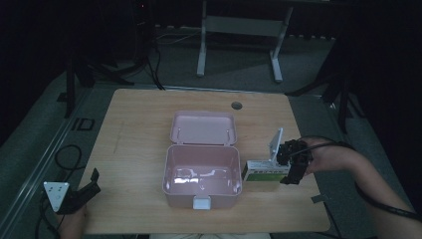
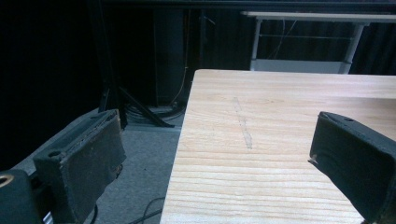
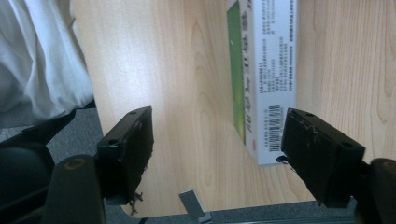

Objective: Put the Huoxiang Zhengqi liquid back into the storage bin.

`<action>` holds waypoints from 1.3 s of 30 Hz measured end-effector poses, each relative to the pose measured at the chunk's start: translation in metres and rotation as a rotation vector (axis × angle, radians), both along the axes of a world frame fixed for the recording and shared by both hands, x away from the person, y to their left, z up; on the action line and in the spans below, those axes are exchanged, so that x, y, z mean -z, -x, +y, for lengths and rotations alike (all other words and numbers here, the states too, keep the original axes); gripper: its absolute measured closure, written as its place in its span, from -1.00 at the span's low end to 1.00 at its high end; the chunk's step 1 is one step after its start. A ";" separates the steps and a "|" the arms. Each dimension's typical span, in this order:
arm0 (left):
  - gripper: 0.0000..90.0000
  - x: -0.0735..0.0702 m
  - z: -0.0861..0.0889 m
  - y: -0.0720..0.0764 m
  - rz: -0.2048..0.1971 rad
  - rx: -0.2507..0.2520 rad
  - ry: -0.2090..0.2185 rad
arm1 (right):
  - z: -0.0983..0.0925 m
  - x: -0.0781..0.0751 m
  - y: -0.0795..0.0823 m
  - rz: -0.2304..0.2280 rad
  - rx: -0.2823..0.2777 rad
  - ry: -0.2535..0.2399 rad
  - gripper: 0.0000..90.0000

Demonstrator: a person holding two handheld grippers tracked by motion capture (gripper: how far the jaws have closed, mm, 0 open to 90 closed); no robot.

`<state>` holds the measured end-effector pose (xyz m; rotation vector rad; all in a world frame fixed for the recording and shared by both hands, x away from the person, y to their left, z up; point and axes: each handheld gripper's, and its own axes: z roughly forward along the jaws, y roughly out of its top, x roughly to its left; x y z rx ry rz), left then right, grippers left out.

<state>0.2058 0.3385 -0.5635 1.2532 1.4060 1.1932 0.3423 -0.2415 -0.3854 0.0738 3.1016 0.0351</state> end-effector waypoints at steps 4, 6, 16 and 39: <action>-0.93 0.000 0.000 0.000 0.000 0.001 0.000 | 0.000 0.004 -0.013 -0.014 0.011 -0.002 -0.34; -0.93 0.000 0.000 0.000 0.002 0.001 0.000 | 0.000 0.006 -0.019 -0.012 0.016 -0.003 -0.30; -0.93 0.000 0.000 0.000 0.002 0.003 0.001 | 0.005 0.029 -0.042 0.014 0.025 0.028 -0.06; -0.93 0.000 -0.001 -0.001 0.012 0.005 -0.005 | 0.016 0.063 -0.048 0.031 0.003 0.076 0.32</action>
